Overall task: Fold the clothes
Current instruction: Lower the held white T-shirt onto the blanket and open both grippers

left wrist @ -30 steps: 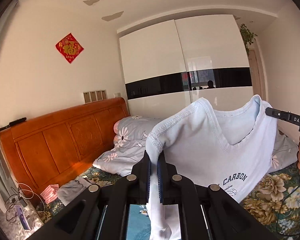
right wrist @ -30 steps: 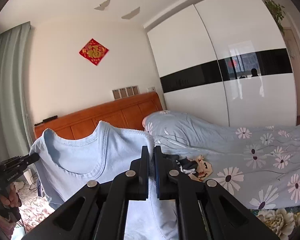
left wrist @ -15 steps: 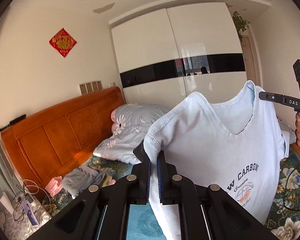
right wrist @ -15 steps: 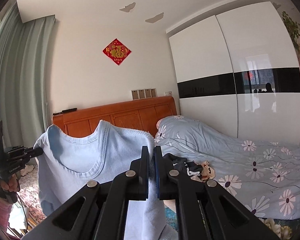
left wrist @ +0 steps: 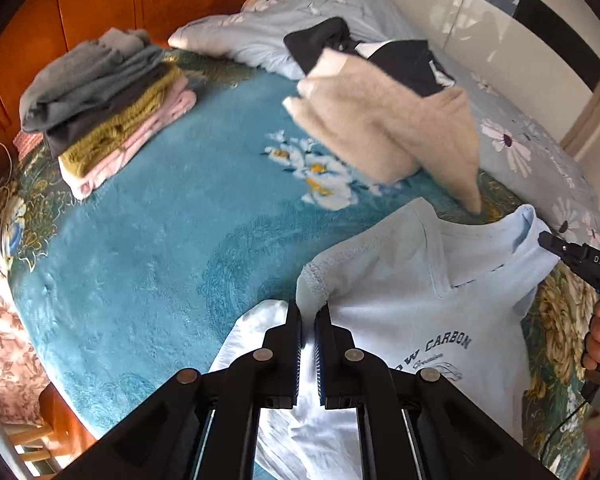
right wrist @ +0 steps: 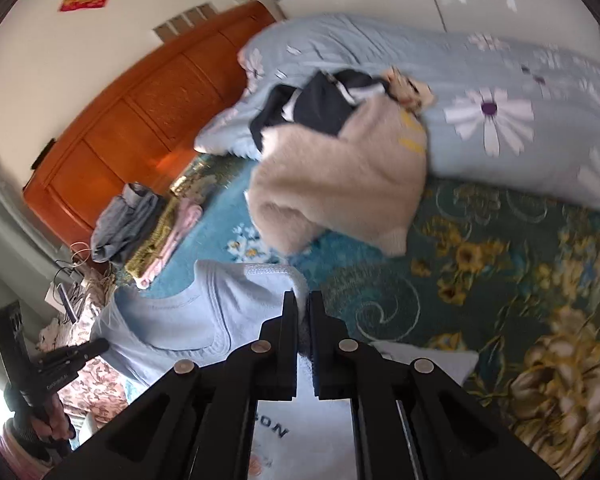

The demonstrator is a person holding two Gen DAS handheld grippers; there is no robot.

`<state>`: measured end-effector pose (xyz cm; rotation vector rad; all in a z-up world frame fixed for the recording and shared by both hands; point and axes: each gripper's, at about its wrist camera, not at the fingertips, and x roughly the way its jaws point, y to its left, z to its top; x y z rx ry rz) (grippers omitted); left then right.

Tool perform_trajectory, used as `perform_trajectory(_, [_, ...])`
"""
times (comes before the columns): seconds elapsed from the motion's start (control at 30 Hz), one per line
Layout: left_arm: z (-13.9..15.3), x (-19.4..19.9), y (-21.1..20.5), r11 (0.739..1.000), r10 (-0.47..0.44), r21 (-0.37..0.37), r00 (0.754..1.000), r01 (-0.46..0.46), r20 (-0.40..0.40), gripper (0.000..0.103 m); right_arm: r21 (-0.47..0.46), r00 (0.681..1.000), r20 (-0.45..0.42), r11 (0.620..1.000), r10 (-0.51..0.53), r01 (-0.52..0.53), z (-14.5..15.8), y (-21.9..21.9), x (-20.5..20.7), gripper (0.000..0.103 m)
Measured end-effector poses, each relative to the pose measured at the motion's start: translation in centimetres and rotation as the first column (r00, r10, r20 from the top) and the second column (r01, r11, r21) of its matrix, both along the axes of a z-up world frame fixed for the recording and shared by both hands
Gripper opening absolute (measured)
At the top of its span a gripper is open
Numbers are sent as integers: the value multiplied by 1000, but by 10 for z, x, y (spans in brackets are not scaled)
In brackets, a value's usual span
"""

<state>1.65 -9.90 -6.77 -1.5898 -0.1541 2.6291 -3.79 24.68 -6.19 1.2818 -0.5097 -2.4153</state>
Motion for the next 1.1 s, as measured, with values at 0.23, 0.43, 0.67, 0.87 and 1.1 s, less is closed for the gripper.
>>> perform_trajectory(0.23, [-16, -71, -3, 1000, 2, -1, 1000, -1, 9, 6, 84, 998, 61, 996, 12, -17, -39, -24, -57, 5])
perform_trajectory(0.43, [-39, -115, -9, 1000, 4, -19, 999, -3, 44, 7, 137, 993, 122, 990, 1, -18, -61, -41, -111, 5])
perform_trajectory(0.67, [-72, -105, -33, 994, 64, 76, 989, -74, 135, 7, 188, 967, 246, 982, -61, 14, -114, -50, -136, 5])
perform_trajectory(0.87, [-61, -66, -33, 973, 117, 183, 986, -139, 122, 7, 167, 953, 288, 985, -92, 45, -118, -37, -140, 7])
perform_trajectory(1.1, [-61, 0, -2, 959, 171, 209, 979, -191, 108, 7, 72, 966, 236, 993, -104, 90, -88, -1, -105, 41])
